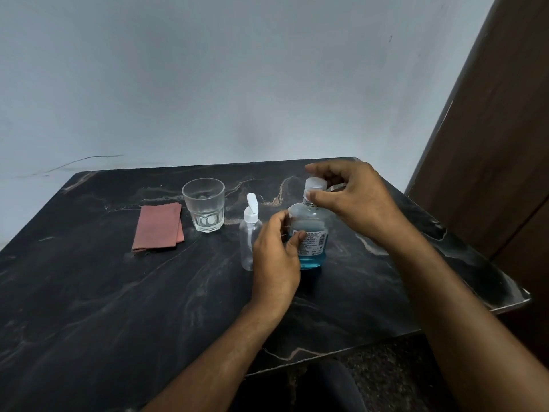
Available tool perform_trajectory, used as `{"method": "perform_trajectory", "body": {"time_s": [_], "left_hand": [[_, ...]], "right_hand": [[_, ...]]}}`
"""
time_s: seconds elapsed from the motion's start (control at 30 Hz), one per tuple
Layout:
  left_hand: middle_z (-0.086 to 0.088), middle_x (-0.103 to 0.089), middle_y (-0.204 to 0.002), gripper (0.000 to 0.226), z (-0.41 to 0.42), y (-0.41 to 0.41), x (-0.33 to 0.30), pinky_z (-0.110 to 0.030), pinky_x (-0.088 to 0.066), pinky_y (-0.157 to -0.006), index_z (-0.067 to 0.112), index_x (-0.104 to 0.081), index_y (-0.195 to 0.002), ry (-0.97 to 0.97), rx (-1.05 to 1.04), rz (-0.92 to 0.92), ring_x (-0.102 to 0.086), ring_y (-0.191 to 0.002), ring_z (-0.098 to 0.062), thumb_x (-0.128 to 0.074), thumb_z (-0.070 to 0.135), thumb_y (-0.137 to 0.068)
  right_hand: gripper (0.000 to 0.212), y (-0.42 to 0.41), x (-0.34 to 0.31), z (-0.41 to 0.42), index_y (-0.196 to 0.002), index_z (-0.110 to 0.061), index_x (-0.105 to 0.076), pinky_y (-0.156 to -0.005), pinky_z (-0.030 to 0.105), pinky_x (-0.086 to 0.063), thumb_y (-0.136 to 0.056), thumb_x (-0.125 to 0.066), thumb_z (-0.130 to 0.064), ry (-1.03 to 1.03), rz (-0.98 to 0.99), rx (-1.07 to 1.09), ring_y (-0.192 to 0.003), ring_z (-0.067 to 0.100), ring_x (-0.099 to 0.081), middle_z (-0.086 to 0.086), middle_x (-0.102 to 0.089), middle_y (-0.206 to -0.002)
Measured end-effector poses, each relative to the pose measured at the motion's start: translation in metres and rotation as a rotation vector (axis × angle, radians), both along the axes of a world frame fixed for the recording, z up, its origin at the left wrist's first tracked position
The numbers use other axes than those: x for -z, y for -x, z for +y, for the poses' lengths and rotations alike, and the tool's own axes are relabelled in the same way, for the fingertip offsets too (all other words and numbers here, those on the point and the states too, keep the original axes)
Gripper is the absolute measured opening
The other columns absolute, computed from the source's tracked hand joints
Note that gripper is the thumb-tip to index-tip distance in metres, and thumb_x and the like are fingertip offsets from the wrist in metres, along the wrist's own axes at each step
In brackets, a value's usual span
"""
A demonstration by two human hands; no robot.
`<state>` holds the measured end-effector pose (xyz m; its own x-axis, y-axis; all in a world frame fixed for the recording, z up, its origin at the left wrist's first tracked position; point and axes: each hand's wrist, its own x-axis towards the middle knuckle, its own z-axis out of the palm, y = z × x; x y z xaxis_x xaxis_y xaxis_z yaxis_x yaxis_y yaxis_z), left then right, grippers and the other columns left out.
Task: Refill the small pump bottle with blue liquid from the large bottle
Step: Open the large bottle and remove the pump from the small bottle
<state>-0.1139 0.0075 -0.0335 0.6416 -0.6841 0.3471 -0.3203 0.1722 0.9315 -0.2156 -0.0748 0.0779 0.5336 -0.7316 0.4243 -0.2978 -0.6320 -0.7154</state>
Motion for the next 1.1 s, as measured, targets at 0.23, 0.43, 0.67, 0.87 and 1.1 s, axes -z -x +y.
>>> {"method": "perform_trajectory", "body": {"time_s": [0.23,0.43,0.67,0.87,1.1], "left_hand": [[0.004,-0.070,-0.124,0.036,0.000,0.000,0.000,-0.030,-0.058,-0.096,0.020,-0.060,-0.134,-0.007,0.016,-0.025,-0.067,-0.113,-0.007,-0.065,0.013,-0.099],[0.002,-0.070,-0.126,0.037,-0.002,-0.003,0.001,-0.038,-0.058,-0.099,0.019,-0.060,-0.135,-0.028,0.044,-0.026,-0.067,-0.116,-0.011,-0.065,0.014,-0.099],[0.002,-0.070,-0.125,0.035,-0.001,-0.005,0.002,-0.035,-0.058,-0.098,0.019,-0.060,-0.134,-0.019,0.030,-0.098,-0.067,-0.116,-0.009,-0.065,0.015,-0.099],[0.001,-0.069,-0.126,0.037,-0.002,-0.007,0.003,-0.035,-0.058,-0.098,0.017,-0.059,-0.135,-0.025,0.037,-0.118,-0.067,-0.117,-0.011,-0.065,0.014,-0.098],[0.001,-0.070,-0.123,0.038,-0.001,-0.005,0.004,-0.029,-0.059,-0.096,0.021,-0.060,-0.133,0.011,0.012,-0.151,-0.068,-0.113,-0.006,-0.066,0.009,-0.098]], "right_hand": [[0.042,-0.001,-0.002,0.003,-0.118,-0.019,-0.073,-0.081,0.025,-0.060,-0.078,-0.072,-0.006,-0.015,-0.004,-0.047,-0.096,0.001,-0.069,-0.009,-0.075,-0.106],[0.038,0.002,-0.012,0.001,-0.117,-0.012,-0.073,-0.076,0.013,-0.056,-0.082,-0.072,0.000,-0.006,-0.099,-0.075,-0.088,-0.004,-0.069,-0.005,-0.075,-0.101],[0.035,0.002,-0.018,-0.001,-0.114,-0.012,-0.073,-0.084,0.024,-0.060,-0.082,-0.073,0.001,0.010,-0.088,-0.080,-0.091,0.006,-0.073,-0.003,-0.076,-0.100],[0.031,-0.005,-0.023,-0.010,-0.108,-0.013,-0.076,-0.087,0.034,-0.061,-0.081,-0.071,0.003,-0.042,-0.064,-0.120,-0.094,0.013,-0.075,-0.002,-0.078,-0.097],[0.022,-0.005,-0.032,-0.024,-0.101,-0.011,-0.077,-0.086,0.039,-0.057,-0.087,-0.069,0.004,-0.208,-0.284,-0.179,-0.094,0.024,-0.073,0.008,-0.078,-0.097]]}}
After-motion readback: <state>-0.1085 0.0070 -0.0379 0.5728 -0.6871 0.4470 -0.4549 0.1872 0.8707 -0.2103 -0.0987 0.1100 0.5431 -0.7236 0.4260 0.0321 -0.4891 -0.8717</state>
